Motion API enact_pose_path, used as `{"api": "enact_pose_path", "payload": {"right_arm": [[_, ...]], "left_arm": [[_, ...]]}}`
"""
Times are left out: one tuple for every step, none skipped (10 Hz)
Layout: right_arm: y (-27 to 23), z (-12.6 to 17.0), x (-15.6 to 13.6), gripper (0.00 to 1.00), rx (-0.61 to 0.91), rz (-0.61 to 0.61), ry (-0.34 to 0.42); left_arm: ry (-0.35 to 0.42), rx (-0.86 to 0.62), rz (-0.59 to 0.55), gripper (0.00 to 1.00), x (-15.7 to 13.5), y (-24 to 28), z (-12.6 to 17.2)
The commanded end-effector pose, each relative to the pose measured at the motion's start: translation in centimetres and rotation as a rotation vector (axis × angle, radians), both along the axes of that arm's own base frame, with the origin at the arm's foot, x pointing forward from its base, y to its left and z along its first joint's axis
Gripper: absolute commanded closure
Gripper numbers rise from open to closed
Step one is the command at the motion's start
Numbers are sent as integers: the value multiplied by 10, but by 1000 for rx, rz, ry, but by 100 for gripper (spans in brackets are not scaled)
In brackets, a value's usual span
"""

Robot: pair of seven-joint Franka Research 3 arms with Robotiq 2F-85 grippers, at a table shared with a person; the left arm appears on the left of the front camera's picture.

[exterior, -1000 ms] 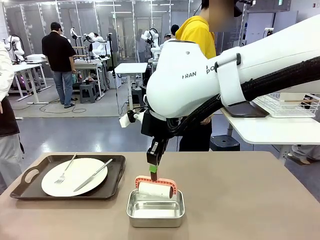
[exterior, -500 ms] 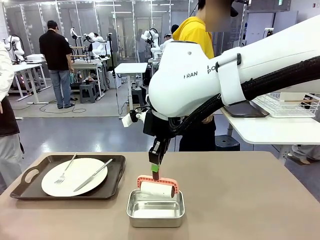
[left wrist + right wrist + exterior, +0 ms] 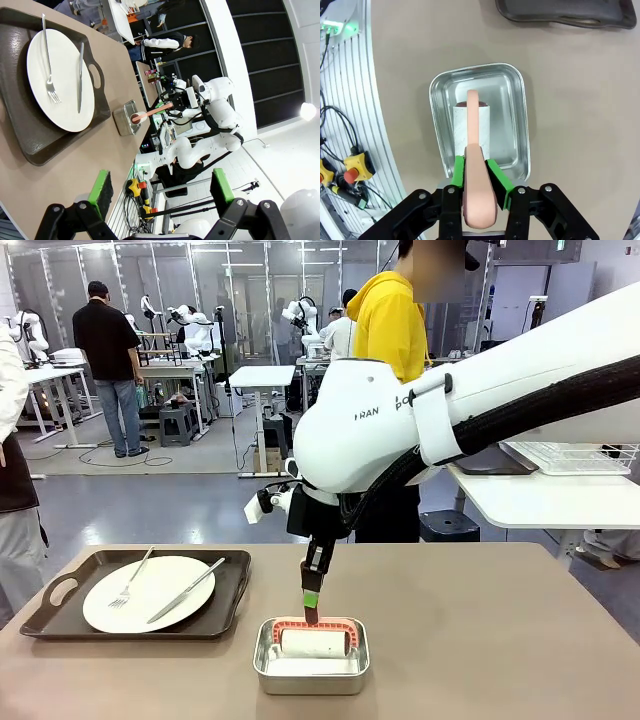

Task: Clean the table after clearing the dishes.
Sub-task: Place the Lint Roller back on top of the Airtight Container.

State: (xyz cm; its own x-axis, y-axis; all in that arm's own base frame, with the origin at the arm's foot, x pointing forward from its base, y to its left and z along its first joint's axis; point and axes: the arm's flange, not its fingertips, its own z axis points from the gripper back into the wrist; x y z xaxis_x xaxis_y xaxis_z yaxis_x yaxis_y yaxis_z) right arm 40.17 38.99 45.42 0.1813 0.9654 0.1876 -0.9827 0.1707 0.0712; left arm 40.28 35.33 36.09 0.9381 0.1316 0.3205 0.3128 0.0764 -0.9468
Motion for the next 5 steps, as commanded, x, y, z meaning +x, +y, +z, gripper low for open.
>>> {"api": "enact_pose_path", "payload": {"right_arm": [[-6,-3,10,77,38,46,-15],[-9,-3,16,77,42,74,-20],[-7,-7,24,77,75,104,1],[0,-12,26,77,80,118,4],[5,-18,35,77,96,114,13]], "left_arm": [[-1,8,1,0,-5,0,0],[-1,8,1,0,-5,0,0],[-1,8,1,0,-5,0,0],[-1,8,1,0,-5,0,0],[-1,8,1,0,-5,0,0]]}}
